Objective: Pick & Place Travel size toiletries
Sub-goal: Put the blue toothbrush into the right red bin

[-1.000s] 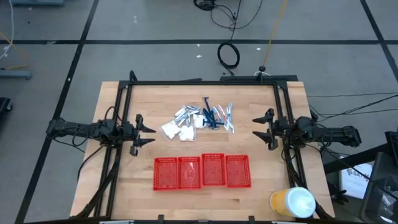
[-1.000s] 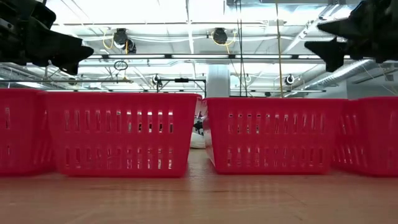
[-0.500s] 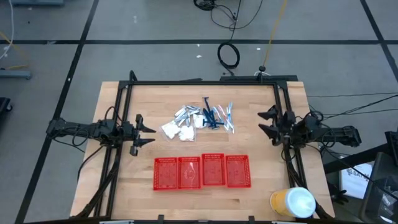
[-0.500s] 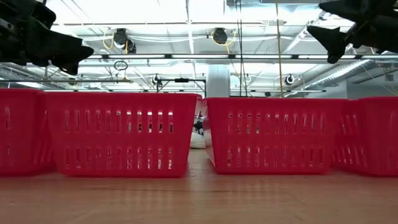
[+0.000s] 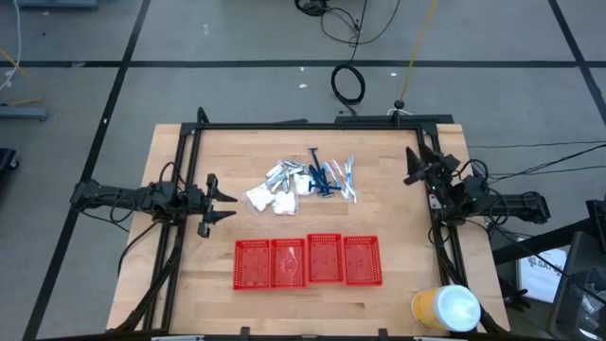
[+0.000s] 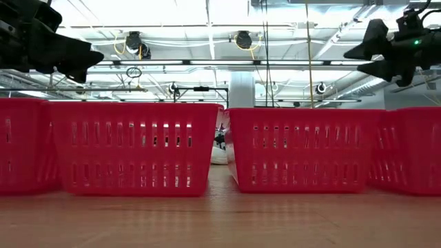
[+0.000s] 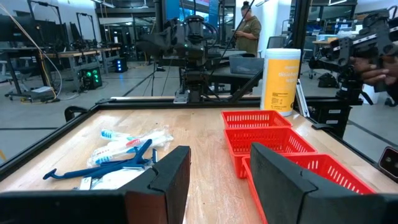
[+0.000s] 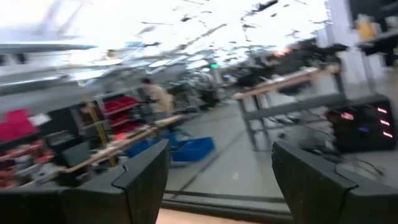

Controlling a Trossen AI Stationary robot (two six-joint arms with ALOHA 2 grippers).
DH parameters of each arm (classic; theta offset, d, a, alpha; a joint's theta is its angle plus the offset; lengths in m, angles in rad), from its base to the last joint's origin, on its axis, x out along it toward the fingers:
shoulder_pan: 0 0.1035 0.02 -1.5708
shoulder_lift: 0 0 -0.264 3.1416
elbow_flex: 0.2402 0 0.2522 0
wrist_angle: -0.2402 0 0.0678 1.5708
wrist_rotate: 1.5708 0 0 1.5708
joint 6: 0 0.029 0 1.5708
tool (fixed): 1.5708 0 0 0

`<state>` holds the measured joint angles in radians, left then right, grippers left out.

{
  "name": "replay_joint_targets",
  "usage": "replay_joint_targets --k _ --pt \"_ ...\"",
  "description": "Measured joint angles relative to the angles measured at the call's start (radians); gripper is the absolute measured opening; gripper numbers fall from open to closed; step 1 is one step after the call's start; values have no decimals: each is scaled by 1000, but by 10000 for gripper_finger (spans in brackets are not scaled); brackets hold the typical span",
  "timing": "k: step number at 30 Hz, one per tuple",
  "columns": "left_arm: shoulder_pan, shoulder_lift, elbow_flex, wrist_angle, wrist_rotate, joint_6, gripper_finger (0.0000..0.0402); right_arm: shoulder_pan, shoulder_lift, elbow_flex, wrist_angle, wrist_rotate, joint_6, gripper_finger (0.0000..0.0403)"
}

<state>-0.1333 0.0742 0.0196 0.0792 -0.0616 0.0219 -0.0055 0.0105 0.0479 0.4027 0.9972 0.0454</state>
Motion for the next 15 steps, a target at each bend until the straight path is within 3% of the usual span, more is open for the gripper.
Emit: replay_joint_targets --k 8,15 --pt "0 0 0 0 0 0 166 0 4 0 -62 17 195 267" --pt "0 0 0 0 0 0 166 -20 140 12 96 -344 258 267"
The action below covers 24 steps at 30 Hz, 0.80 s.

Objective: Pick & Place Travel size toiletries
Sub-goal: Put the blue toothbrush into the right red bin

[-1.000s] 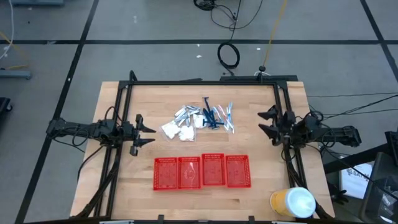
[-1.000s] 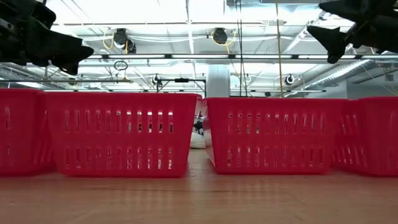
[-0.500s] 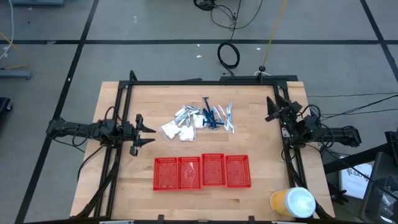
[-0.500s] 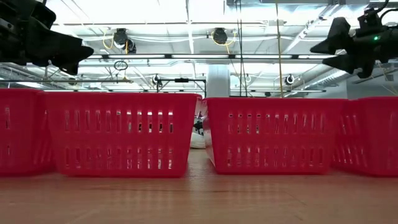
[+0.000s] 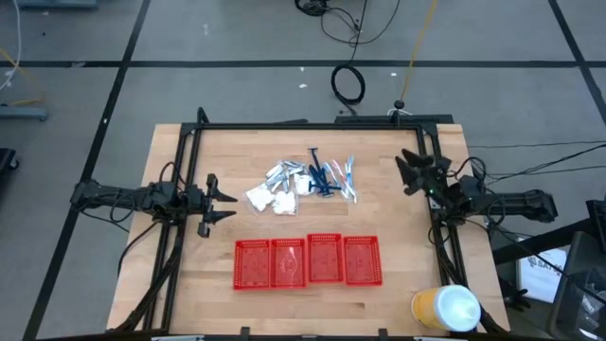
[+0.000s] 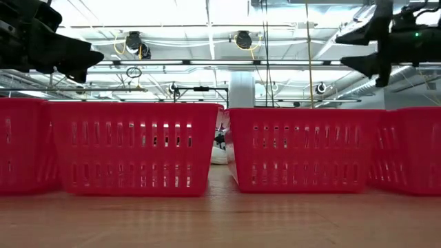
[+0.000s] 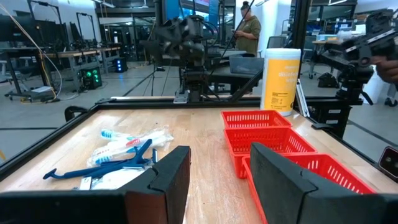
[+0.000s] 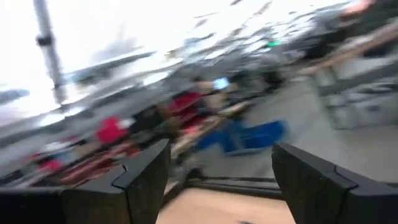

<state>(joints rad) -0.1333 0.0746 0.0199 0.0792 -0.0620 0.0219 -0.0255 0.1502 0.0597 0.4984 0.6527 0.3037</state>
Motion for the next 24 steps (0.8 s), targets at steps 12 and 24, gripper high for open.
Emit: replay_joint_targets --k 12,24 --pt "0 0 0 0 0 0 166 -84 799 354 -218 -7 17 267" --pt "0 0 0 0 0 0 166 -346 1254 516 -291 -267 223 267"
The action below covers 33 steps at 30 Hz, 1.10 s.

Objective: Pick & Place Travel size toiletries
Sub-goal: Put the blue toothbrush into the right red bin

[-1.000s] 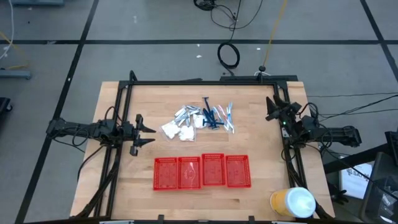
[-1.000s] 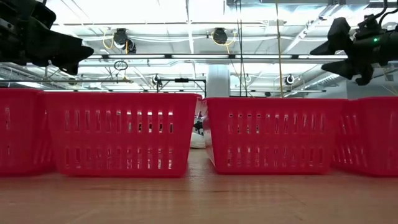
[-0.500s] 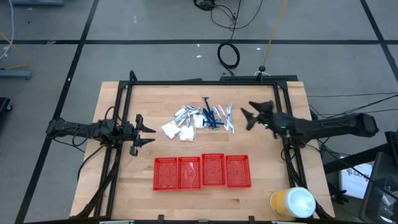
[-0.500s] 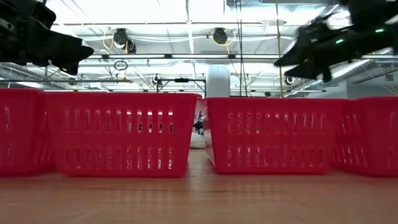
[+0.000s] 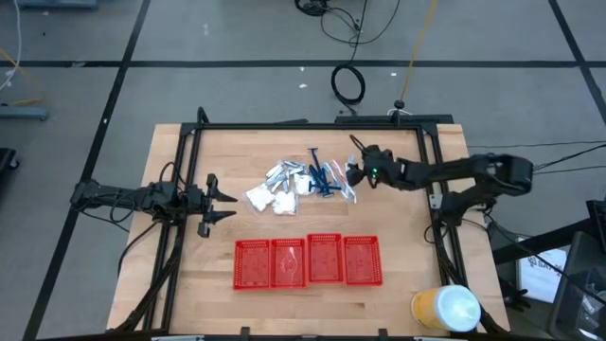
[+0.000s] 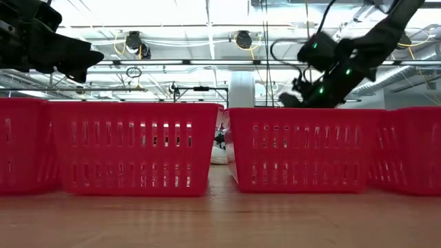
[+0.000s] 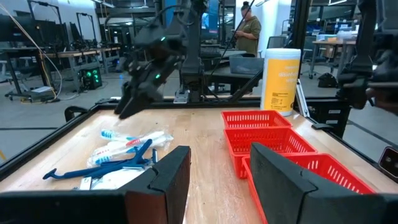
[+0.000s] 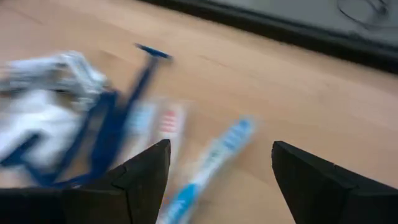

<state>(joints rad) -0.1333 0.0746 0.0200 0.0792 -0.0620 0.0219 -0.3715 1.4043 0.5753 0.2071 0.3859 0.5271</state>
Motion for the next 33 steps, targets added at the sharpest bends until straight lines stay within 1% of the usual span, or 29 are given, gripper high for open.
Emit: replay_joint_targets --k 3,5,9,11,15,18,23,33 --pt "0 0 0 0 0 0 166 -42 57 2 21 -21 12 267" --pt "0 0 0 0 0 0 166 -63 97 2 47 -62 20 267" --pt "0 0 0 0 0 0 166 -88 155 2 165 -153 29 267" --pt "0 0 0 0 0 0 166 -94 181 3 201 -156 29 267" --pt "0 0 0 0 0 0 166 -108 208 3 208 -155 30 265" --pt "0 0 0 0 0 0 166 -115 223 3 200 -155 29 254" --pt "0 0 0 0 0 0 166 -120 231 3 204 -154 29 210" --pt "0 0 0 0 0 0 166 -120 230 3 270 -153 -30 88"
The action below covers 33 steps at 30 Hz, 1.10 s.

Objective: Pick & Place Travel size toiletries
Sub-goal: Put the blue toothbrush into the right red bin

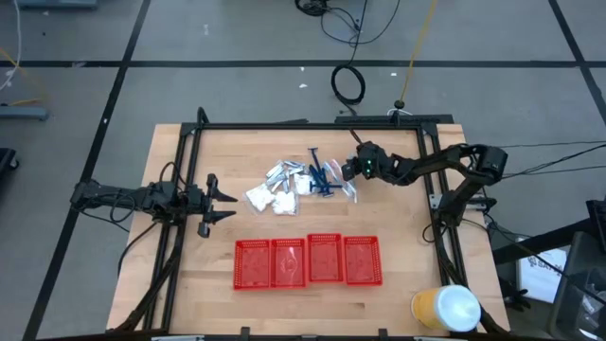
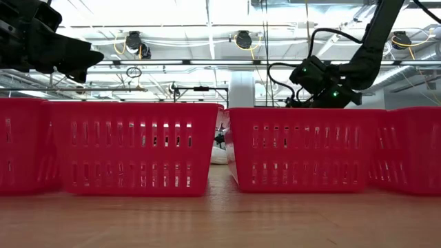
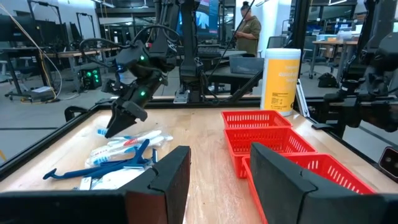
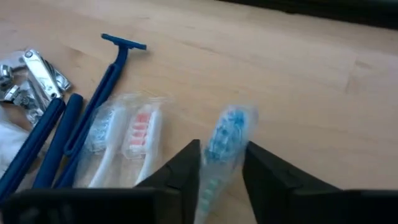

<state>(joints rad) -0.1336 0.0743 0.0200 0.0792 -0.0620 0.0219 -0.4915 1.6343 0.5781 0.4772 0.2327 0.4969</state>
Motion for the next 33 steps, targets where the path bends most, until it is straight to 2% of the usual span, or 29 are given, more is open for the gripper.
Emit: replay_joint_targets --k 6,16,20,28,30,33 --pt "0 0 0 0 0 0 166 2 -49 0 51 0 -75 43" --pt "0 0 0 0 0 0 166 23 -148 0 165 -44 -172 49" --pt "0 0 0 0 0 0 166 41 -194 0 175 -149 -144 47" --pt "0 0 0 0 0 0 166 167 -361 0 167 -485 58 46" --pt "0 0 0 0 0 0 166 230 -401 0 153 -525 108 46" --pt "0 0 0 0 0 0 166 345 -450 0 96 -520 161 46"
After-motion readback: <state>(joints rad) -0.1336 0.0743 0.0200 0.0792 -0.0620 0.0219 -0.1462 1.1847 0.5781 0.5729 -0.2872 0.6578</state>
